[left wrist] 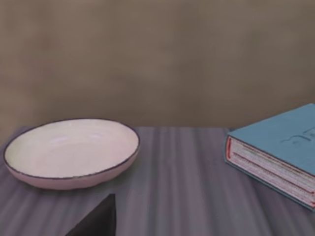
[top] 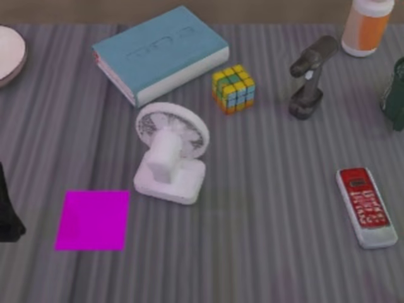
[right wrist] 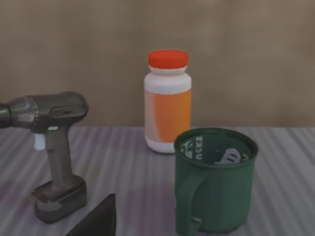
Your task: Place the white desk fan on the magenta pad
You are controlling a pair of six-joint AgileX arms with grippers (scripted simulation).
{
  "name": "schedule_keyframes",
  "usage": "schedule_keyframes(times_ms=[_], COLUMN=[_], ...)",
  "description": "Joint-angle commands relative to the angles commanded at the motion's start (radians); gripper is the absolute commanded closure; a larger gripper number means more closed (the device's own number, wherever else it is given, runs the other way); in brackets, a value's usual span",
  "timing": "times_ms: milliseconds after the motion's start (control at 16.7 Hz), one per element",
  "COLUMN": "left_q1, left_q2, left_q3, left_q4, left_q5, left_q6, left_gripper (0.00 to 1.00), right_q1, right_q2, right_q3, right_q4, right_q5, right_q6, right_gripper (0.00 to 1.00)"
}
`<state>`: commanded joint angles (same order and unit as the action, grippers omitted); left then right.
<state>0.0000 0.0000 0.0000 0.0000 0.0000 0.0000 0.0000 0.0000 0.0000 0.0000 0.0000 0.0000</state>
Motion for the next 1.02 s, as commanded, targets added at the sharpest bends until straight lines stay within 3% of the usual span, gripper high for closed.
schedule_keyframes(times_ms=[420, 1020], left_q1=[-0.04, -0.234], left_q2=[0.145, 0.961], left_q3=[0.128, 0.902], left_q4=[-0.129, -0.786], left_q5=[0.01, 0.034], left_q6=[0.073, 0.494], left_gripper=[0.0, 0.0], right_q1=[0.0, 0.0], right_q2=[0.0, 0.0], right_q3=[0.0, 0.0], right_q4=[0.0, 0.0], right_q5=[0.0, 0.0], right_q6=[0.0, 0.0], right_gripper=[0.0, 0.0])
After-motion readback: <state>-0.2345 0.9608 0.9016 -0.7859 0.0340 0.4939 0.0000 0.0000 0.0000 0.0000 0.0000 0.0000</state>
